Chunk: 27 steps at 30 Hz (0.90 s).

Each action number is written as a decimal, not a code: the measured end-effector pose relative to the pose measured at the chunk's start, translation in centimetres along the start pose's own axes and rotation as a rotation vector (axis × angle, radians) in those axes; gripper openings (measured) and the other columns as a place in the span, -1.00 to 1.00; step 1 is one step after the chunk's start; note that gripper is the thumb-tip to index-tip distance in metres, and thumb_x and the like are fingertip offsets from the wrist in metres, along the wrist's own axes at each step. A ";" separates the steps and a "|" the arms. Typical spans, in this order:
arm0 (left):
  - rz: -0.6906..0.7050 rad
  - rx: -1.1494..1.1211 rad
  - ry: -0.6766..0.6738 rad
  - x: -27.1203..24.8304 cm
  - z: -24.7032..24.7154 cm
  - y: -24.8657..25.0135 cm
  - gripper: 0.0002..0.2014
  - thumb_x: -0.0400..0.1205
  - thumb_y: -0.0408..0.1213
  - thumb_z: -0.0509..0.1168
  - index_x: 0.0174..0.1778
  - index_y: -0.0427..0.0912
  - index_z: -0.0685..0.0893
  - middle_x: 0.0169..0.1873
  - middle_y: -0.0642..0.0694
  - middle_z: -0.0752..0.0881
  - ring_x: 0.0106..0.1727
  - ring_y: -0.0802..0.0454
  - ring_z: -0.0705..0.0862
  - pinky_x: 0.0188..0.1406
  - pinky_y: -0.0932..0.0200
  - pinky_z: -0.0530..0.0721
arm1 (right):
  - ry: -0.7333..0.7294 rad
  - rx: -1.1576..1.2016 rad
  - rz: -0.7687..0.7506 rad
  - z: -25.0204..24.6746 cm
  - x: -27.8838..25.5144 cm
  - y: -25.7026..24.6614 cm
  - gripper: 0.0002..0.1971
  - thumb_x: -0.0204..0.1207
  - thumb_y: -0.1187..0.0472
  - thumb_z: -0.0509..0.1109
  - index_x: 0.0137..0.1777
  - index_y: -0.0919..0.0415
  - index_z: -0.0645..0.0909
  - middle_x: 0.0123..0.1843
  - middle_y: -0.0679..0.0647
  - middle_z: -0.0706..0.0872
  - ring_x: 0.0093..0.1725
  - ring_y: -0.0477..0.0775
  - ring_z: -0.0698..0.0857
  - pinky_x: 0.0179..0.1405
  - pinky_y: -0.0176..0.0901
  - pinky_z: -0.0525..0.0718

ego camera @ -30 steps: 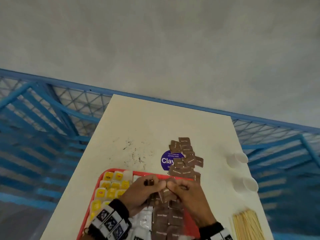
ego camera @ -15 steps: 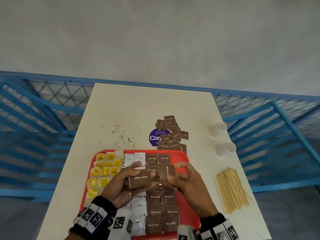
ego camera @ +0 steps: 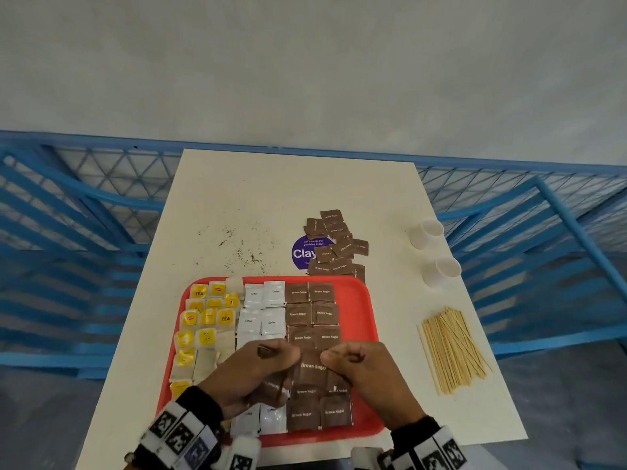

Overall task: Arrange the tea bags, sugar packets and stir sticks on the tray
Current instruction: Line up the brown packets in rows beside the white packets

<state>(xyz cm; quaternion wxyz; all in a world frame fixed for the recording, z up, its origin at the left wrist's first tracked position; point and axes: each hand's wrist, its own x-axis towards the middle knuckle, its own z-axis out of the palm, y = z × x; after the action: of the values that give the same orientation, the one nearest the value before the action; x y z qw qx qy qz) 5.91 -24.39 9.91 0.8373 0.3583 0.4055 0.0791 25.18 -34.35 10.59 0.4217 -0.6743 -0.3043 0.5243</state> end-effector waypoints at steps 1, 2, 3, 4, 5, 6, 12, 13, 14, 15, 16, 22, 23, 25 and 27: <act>-0.004 0.091 0.017 0.0 0.0 -0.3 -0.85 0.54 -0.22 0.52 -0.21 -0.21 0.73 -0.34 -0.23 0.63 -0.38 -0.04 0.64 -0.41 0.10 0.72 | 0.003 -0.019 0.000 0.2 0.0 0.1 -0.90 0.46 0.20 0.60 -0.17 0.24 0.83 -0.18 0.19 0.87 -0.15 0.24 0.84 -0.06 0.07 0.78; -0.005 0.165 0.040 0.1 0.1 -0.5 -0.83 0.54 -0.23 0.53 -0.24 -0.20 0.70 -0.37 -0.24 0.62 -0.43 -0.05 0.64 -0.45 0.13 0.70 | 0.002 -0.030 0.003 0.3 0.0 0.2 -0.89 0.44 0.17 0.61 -0.19 0.22 0.82 -0.19 0.19 0.87 -0.13 0.27 0.84 -0.04 0.10 0.78; 0.001 0.215 0.060 0.1 0.1 -0.6 -0.82 0.55 -0.24 0.52 -0.26 -0.20 0.68 -0.39 -0.25 0.62 -0.46 -0.05 0.63 -0.48 0.15 0.68 | -0.001 -0.026 0.010 0.4 0.1 0.3 -0.85 0.44 0.13 0.62 -0.21 0.21 0.82 -0.21 0.18 0.86 -0.18 0.27 0.82 -0.08 0.11 0.77; 0.011 0.237 0.075 0.2 0.1 -0.6 -0.81 0.56 -0.25 0.52 -0.28 -0.20 0.67 -0.41 -0.25 0.63 -0.48 -0.06 0.63 -0.49 0.16 0.67 | -0.005 -0.010 0.016 0.5 0.2 0.4 -0.78 0.46 0.05 0.60 -0.26 0.21 0.79 -0.26 0.16 0.83 -0.27 0.22 0.76 -0.18 0.08 0.74; 0.024 0.240 0.088 0.3 0.0 -0.5 -0.81 0.56 -0.27 0.51 -0.29 -0.21 0.67 -0.41 -0.25 0.64 -0.48 -0.07 0.63 -0.48 0.16 0.67 | -0.001 0.010 0.023 0.6 0.3 0.4 -0.69 0.47 -0.04 0.56 -0.32 0.20 0.76 -0.34 0.14 0.77 -0.36 0.14 0.67 -0.29 -0.01 0.67; 0.034 0.237 0.100 0.4 0.0 -0.5 -0.80 0.57 -0.28 0.51 -0.31 -0.22 0.67 -0.42 -0.25 0.64 -0.48 -0.07 0.62 -0.47 0.16 0.67 | 0.016 0.034 0.035 0.6 0.6 0.6 -0.62 0.46 -0.13 0.51 -0.37 0.17 0.72 -0.39 0.12 0.70 -0.40 0.06 0.60 -0.35 -0.10 0.60; 0.077 0.137 0.212 1.3 -0.8 -0.1 -0.79 0.58 -0.34 0.48 -0.34 -0.25 0.66 -0.42 -0.27 0.63 -0.42 -0.06 0.61 -0.41 0.11 0.69 | -0.051 0.075 0.069 0.7 1.4 1.6 -0.81 0.45 0.14 0.62 -0.10 0.27 0.76 -0.32 0.17 0.72 -0.30 0.14 0.60 -0.26 -0.03 0.59; 0.076 0.129 0.218 1.4 -0.8 0.0 -0.80 0.59 -0.34 0.47 -0.33 -0.26 0.66 -0.42 -0.27 0.63 -0.41 -0.06 0.61 -0.40 0.10 0.69 | -0.061 0.080 0.072 0.7 1.5 1.8 -0.85 0.43 0.21 0.63 -0.13 0.27 0.76 -0.32 0.20 0.73 -0.30 0.16 0.60 -0.23 0.02 0.59; 0.073 0.126 0.226 1.5 -0.9 0.0 -0.80 0.59 -0.35 0.47 -0.32 -0.26 0.65 -0.42 -0.26 0.63 -0.41 -0.05 0.61 -0.41 0.11 0.69 | -0.050 0.076 0.071 0.6 1.6 1.9 -0.88 0.42 0.23 0.64 -0.16 0.25 0.77 -0.31 0.24 0.75 -0.29 0.18 0.62 -0.21 0.06 0.60; 0.068 0.122 0.232 1.7 -0.9 -0.1 -0.80 0.60 -0.35 0.47 -0.32 -0.26 0.65 -0.42 -0.26 0.63 -0.42 -0.05 0.62 -0.43 0.11 0.70 | -0.027 0.065 0.065 0.4 1.7 1.9 -0.88 0.41 0.21 0.65 -0.17 0.22 0.78 -0.28 0.27 0.79 -0.28 0.19 0.65 -0.19 0.09 0.63; 0.063 0.120 0.234 1.8 -0.8 -0.1 -0.80 0.60 -0.34 0.46 -0.32 -0.26 0.65 -0.41 -0.27 0.63 -0.42 -0.05 0.62 -0.44 0.11 0.70 | -0.004 0.055 0.057 0.2 2.0 2.0 -0.85 0.39 0.17 0.66 -0.15 0.21 0.79 -0.22 0.28 0.82 -0.26 0.20 0.70 -0.16 0.11 0.68; 0.037 0.112 0.221 3.2 -0.1 -0.3 -0.81 0.59 -0.28 0.48 -0.30 -0.23 0.68 -0.40 -0.26 0.65 -0.42 -0.05 0.64 -0.43 0.10 0.71 | -0.010 0.067 0.033 -0.2 3.5 2.0 -0.89 0.52 0.25 0.54 -0.09 0.33 0.79 -0.15 0.23 0.86 -0.22 0.09 0.79 -0.14 -0.02 0.75; 0.033 0.071 0.244 3.4 0.0 -0.2 -0.81 0.58 -0.28 0.49 -0.30 -0.24 0.67 -0.39 -0.27 0.64 -0.42 -0.05 0.65 -0.42 0.09 0.71 | 0.023 0.061 0.047 -0.7 4.4 2.2 -0.87 0.53 0.26 0.53 -0.11 0.37 0.78 -0.20 0.20 0.86 -0.27 0.06 0.77 -0.21 -0.10 0.73; 0.016 -0.020 0.274 3.6 -0.3 -0.3 -0.80 0.54 -0.26 0.51 -0.29 -0.25 0.65 -0.39 -0.27 0.61 -0.41 -0.08 0.67 -0.40 0.07 0.72 | 0.108 0.006 0.081 -2.0 6.8 2.9 -0.85 0.54 0.30 0.51 -0.18 0.41 0.76 -0.34 0.04 0.83 -0.36 -0.06 0.72 -0.33 -0.30 0.64; -0.018 -0.080 0.254 3.4 -0.8 -0.6 -0.76 0.50 -0.23 0.52 -0.20 -0.30 0.63 -0.36 -0.29 0.63 -0.38 -0.13 0.67 -0.37 0.04 0.73 | 0.180 -0.100 0.102 -3.3 9.5 3.5 -0.88 0.54 0.36 0.50 -0.21 0.42 0.76 -0.41 -0.10 0.77 -0.42 -0.18 0.66 -0.41 -0.45 0.57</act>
<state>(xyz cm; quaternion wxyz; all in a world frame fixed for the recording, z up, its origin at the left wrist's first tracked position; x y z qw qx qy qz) 7.45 -22.97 7.05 0.7934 0.3078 0.5081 0.1327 30.76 -28.71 3.49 0.3860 -0.7535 -0.2562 0.4666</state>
